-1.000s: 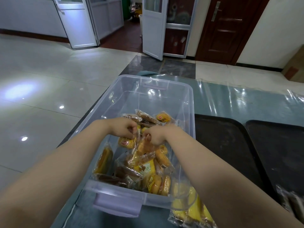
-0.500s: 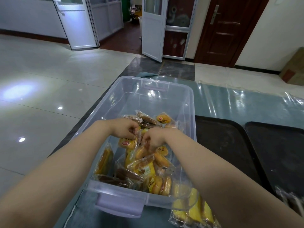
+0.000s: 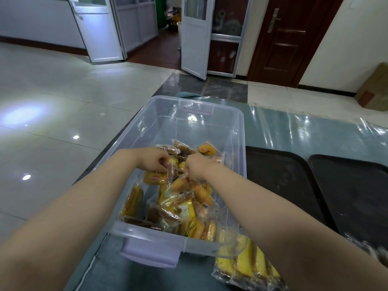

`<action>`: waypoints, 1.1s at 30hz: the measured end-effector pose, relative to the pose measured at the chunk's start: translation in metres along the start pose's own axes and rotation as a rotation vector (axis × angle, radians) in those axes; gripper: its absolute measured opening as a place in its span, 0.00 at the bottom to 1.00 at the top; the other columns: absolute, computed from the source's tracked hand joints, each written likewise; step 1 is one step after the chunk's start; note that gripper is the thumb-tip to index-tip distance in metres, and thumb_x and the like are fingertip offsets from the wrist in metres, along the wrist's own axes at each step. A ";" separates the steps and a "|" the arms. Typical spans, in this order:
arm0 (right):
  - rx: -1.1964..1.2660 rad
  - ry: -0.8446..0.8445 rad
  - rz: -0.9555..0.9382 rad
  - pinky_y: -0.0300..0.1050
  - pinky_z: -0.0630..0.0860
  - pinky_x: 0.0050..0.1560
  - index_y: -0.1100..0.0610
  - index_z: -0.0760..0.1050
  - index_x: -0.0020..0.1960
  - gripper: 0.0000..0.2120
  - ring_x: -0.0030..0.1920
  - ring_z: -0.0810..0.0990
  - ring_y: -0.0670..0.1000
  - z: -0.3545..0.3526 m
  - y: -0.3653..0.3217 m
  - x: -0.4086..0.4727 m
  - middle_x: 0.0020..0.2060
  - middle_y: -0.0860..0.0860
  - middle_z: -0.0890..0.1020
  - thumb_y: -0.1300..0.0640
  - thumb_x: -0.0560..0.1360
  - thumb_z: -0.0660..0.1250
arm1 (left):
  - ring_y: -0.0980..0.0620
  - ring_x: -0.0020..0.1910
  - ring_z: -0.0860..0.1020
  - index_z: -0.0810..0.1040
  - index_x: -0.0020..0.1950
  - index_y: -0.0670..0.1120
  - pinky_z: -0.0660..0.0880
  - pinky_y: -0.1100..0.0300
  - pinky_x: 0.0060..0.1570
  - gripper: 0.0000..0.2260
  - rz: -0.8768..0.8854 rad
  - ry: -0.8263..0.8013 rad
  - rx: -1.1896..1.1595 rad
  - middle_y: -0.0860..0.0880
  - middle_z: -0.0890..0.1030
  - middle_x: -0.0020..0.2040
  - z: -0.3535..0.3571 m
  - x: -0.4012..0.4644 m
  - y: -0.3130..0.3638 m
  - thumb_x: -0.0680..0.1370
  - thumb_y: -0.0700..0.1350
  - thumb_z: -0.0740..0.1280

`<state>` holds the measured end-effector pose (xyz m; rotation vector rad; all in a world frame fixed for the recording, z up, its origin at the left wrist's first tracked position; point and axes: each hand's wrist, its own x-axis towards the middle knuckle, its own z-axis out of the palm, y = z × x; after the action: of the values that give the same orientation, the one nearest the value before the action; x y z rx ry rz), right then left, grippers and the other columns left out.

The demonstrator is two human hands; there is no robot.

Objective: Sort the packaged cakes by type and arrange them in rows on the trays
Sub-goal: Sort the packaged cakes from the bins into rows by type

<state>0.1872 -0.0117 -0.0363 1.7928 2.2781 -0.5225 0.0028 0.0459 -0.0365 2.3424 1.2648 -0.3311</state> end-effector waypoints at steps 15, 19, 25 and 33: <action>0.281 0.297 0.086 0.45 0.80 0.49 0.61 0.82 0.46 0.06 0.47 0.81 0.53 -0.050 0.029 -0.061 0.46 0.54 0.82 0.66 0.76 0.66 | 0.58 0.46 0.77 0.78 0.50 0.56 0.76 0.58 0.48 0.02 -0.025 0.104 0.087 0.56 0.80 0.48 -0.011 -0.040 0.050 0.78 0.51 0.67; 0.455 0.424 0.089 0.37 0.73 0.44 0.52 0.76 0.36 0.14 0.44 0.78 0.46 -0.058 0.041 -0.097 0.42 0.47 0.79 0.66 0.77 0.65 | 0.55 0.48 0.76 0.75 0.51 0.57 0.73 0.59 0.49 0.05 0.012 0.208 0.078 0.57 0.76 0.48 -0.013 -0.049 0.079 0.78 0.48 0.68; 0.658 0.643 0.084 0.29 0.72 0.35 0.51 0.79 0.40 0.10 0.41 0.77 0.41 -0.058 0.070 -0.144 0.43 0.46 0.81 0.64 0.76 0.68 | 0.51 0.47 0.77 0.75 0.54 0.53 0.75 0.55 0.46 0.05 -0.078 0.437 0.065 0.53 0.81 0.52 -0.020 -0.061 0.120 0.79 0.51 0.66; 0.853 0.856 0.088 0.25 0.72 0.32 0.50 0.83 0.45 0.08 0.38 0.78 0.41 -0.067 0.133 -0.222 0.39 0.40 0.80 0.63 0.76 0.70 | 0.50 0.46 0.77 0.75 0.55 0.53 0.76 0.53 0.46 0.08 -0.025 0.672 0.016 0.55 0.78 0.47 -0.029 -0.070 0.221 0.77 0.51 0.68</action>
<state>0.3747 -0.1573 0.0861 2.9696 2.6733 -0.9544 0.1488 -0.0955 0.0786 2.5450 1.5726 0.4874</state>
